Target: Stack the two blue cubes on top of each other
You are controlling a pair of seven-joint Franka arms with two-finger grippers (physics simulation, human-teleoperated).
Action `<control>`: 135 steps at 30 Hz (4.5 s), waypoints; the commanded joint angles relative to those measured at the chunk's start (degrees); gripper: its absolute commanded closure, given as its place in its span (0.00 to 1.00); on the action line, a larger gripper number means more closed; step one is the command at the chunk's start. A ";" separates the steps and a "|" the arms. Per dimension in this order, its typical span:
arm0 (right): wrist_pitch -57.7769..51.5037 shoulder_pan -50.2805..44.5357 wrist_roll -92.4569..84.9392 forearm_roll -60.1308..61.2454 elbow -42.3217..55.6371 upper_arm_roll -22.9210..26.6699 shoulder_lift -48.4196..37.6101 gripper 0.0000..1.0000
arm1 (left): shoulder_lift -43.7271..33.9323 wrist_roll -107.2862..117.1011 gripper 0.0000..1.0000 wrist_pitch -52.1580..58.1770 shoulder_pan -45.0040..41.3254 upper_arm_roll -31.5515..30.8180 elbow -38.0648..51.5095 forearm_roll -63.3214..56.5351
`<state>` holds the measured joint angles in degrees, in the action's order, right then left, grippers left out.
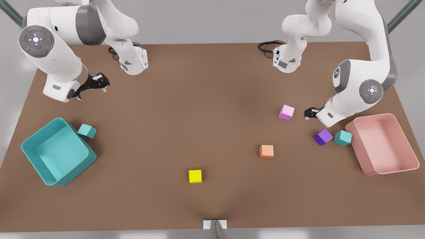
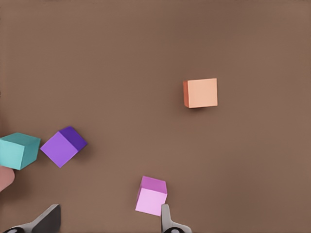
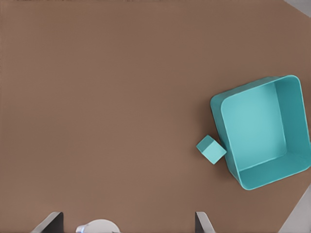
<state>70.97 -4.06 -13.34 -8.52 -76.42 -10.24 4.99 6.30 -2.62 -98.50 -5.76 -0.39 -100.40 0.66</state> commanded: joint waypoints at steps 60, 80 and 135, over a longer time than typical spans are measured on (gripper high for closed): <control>70.89 26.91 -11.27 9.14 -51.02 7.96 9.51 0.00 | 0.12 -0.63 0.00 -0.20 1.01 0.04 0.82 -0.23; 69.92 29.99 -12.50 8.87 -51.73 7.87 9.60 0.00 | 0.29 -0.54 0.00 2.17 0.93 -0.04 0.90 -0.23; 76.78 30.69 -11.89 10.19 -58.14 7.43 11.71 0.00 | 3.55 -0.36 0.00 13.24 -1.01 -0.22 5.65 -0.31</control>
<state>147.19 26.60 -24.34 1.55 -134.58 -2.81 16.80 9.79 -3.18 -86.81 -6.61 -0.59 -95.00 0.38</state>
